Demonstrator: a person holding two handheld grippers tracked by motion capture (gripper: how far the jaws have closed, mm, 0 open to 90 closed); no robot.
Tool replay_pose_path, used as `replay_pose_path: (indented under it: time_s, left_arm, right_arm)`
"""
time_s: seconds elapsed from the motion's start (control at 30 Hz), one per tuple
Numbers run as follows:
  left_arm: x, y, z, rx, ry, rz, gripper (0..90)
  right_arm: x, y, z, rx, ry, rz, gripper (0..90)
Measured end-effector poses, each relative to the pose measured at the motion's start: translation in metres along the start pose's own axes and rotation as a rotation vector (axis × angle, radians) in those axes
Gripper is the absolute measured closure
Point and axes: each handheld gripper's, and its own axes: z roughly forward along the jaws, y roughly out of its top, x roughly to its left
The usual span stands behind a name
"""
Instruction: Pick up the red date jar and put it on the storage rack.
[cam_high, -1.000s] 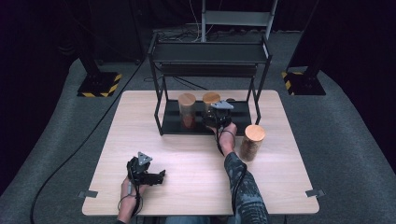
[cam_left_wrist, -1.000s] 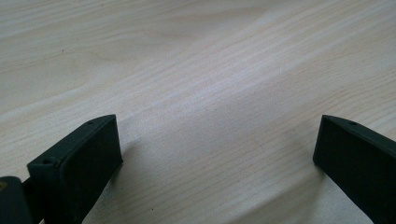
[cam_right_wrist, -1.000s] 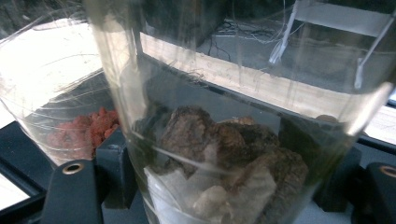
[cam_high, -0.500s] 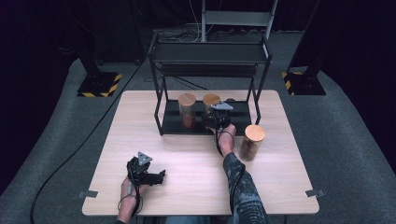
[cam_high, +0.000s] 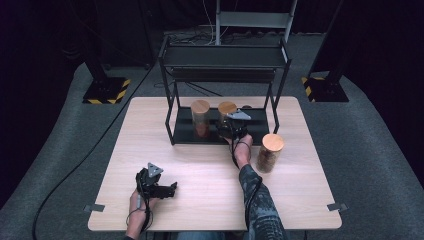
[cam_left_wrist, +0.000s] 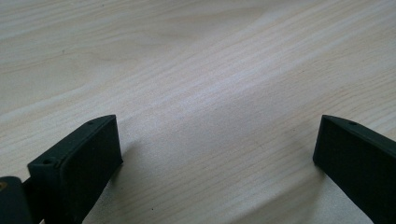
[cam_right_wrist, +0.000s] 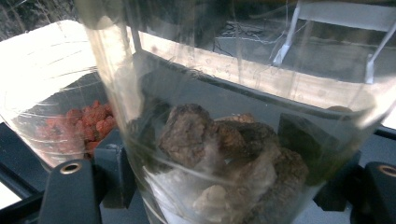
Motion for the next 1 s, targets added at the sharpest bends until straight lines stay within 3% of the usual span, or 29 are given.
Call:
replay_pose_path:
  time_s: [0.87, 1.0]
  left_arm:
    - [-0.0003, 0.0, -0.0001, -0.002, 0.001, 0.003, 0.5]
    - [-0.0003, 0.0, -0.0001, -0.001, 0.001, 0.003, 0.5]
  right_arm:
    - [0.0004, 0.0016, 0.0011, 0.01, -0.002, -0.01, 24.3]
    - [0.0033, 0.003, 0.0018, 0.065, -0.04, -0.018, 12.5]
